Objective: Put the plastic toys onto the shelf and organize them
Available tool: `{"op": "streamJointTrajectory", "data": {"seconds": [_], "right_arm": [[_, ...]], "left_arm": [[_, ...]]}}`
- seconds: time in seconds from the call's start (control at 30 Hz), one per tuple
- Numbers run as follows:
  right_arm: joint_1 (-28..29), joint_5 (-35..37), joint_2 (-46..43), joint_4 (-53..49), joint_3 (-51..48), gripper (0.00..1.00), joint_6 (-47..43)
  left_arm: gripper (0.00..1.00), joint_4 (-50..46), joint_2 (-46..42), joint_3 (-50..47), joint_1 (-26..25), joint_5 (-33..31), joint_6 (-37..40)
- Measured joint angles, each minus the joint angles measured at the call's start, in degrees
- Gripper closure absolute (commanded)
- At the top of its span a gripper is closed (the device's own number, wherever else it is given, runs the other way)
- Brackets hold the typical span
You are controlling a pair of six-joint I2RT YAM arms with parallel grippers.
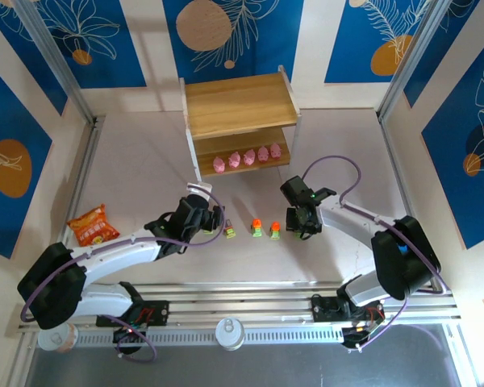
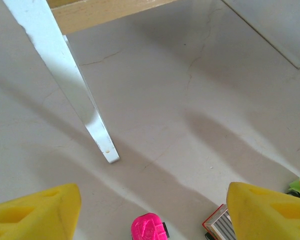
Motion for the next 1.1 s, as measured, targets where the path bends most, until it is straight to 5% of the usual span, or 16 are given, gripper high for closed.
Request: {"op": "streamJointTrajectory", "data": {"seconds": [0.33, 0.9, 1.1], "right_arm": [[-0.6, -1.0, 1.2, -0.4, 0.5, 0.67, -0.5], [-0.6, -1.4, 2.9, -0.7, 2.0, 0.64, -0.8], [-0.6, -1.4, 3.6, -0.8, 2.5, 0.73, -0.9]], "left_arm": [[0.23, 0.0, 0.4, 0.0, 0.6, 2.0, -0.9], [0.23, 0.0, 1.4, 0.0, 1.1, 3.9, -1.1], [0.23, 0.0, 1.6, 0.0, 1.3, 4.3, -1.6]]}}
